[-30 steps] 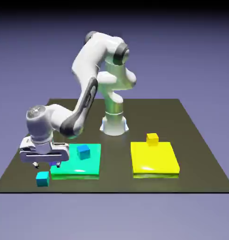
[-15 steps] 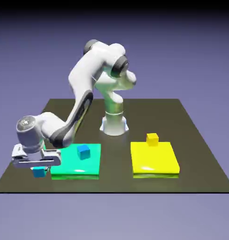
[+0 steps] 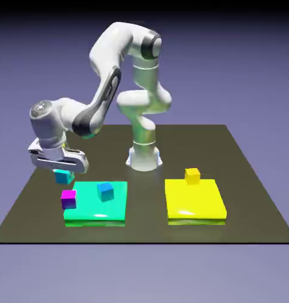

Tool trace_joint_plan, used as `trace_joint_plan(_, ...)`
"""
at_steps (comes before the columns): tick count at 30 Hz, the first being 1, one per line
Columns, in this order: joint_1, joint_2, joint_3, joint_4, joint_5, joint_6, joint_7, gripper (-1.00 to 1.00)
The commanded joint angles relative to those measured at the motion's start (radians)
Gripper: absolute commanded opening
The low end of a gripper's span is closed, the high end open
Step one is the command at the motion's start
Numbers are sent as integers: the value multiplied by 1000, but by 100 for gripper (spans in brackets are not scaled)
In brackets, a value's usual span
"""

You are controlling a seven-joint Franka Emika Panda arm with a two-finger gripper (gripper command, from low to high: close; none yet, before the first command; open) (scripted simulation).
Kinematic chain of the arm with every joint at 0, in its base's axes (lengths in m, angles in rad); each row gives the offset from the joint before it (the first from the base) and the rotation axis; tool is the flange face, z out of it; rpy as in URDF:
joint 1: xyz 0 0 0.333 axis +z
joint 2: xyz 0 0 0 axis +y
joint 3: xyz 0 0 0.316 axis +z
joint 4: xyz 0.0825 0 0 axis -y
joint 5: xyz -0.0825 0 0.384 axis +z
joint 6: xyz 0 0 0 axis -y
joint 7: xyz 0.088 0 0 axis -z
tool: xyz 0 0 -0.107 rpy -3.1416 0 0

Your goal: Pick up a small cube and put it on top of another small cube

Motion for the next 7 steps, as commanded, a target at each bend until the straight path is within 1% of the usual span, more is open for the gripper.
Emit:
trace_joint_plan(1,-8,20,9,-15,13,32,-9,-100)
trace_joint_plan(2,-8,20,9,-15,13,32,-9,100)
trace_joint_plan(3,-8,20,9,-15,13,32,-9,100)
trace_joint_plan(7,34,-84,-40,62,-69,-130,45,100)
